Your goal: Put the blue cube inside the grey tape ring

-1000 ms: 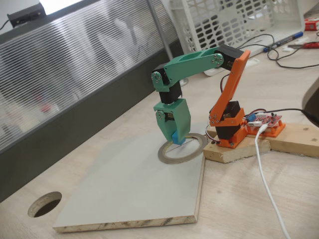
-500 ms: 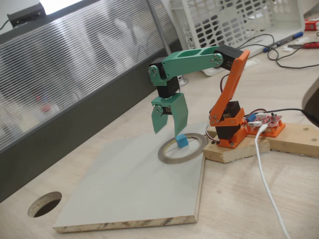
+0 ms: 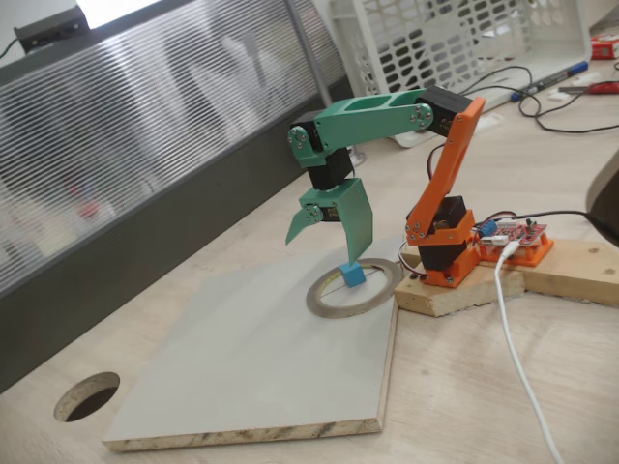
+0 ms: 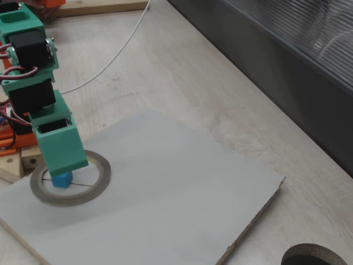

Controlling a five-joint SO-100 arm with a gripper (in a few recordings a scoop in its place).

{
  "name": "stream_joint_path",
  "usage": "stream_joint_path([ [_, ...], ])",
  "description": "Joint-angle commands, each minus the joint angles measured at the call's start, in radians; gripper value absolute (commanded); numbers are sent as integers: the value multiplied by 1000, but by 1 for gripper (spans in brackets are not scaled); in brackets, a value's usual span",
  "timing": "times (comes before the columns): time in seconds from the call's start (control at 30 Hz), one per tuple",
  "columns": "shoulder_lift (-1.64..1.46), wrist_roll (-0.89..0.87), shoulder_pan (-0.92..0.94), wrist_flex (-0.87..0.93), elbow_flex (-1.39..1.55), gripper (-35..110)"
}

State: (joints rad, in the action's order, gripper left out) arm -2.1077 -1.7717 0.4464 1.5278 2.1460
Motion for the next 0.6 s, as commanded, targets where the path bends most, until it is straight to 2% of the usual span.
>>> stream_joint_path([
  [0.0, -18, -8, -5, 15, -32, 87],
  [0.17, -18, -8, -5, 64, -54, 87],
  [0.37, -5, -8, -5, 255, -299, 87],
  [0.57, 202, -9, -3, 453, -525, 87],
])
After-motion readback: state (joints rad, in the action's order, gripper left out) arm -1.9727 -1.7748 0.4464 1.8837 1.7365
